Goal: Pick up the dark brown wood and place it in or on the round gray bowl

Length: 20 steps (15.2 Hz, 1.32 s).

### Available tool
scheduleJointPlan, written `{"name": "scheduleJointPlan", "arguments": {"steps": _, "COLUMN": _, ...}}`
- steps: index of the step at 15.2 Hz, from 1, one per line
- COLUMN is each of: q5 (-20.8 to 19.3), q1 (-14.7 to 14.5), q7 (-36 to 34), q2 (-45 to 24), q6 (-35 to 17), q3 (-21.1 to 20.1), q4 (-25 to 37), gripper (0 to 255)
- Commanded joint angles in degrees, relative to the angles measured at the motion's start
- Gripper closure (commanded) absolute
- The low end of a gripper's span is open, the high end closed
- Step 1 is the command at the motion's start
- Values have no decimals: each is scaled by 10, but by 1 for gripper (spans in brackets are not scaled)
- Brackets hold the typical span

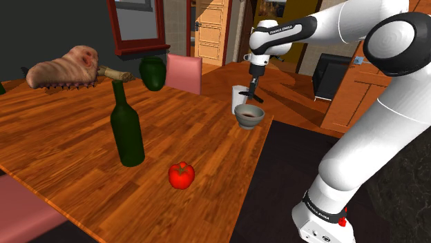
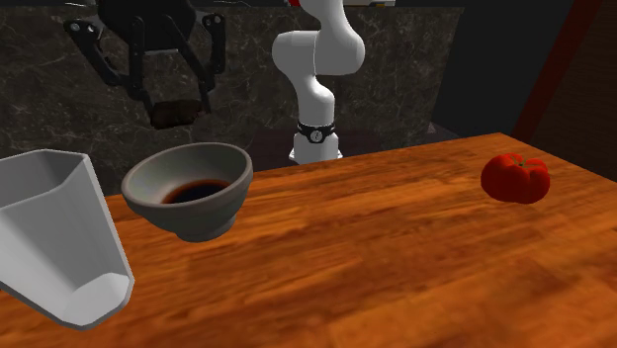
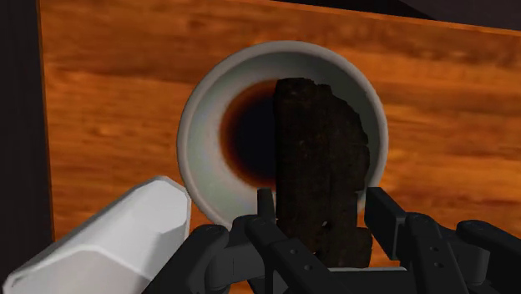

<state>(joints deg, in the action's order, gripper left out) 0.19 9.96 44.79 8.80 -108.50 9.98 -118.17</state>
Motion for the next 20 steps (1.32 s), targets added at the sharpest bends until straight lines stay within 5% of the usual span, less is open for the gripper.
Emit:
{"name": "scheduleJointPlan", "arguments": {"steps": 1, "q5": -1, "q1": 3, "q7": 7, "q2": 2, "q6": -14, "q3": 4, "q4": -16, "gripper": 255}}
{"name": "scheduleJointPlan", "arguments": {"steps": 13, "q5": 4, "q1": 3, "q7": 13, "q2": -26, "q6": -110, "q3": 6, "q4": -85, "gripper": 255}}
{"name": "scheduleJointPlan", "arguments": {"steps": 20, "q5": 4, "q1": 3, "q7": 13, "q2": -26, "q6": -110, "q3": 6, "q4": -85, "gripper": 255}}
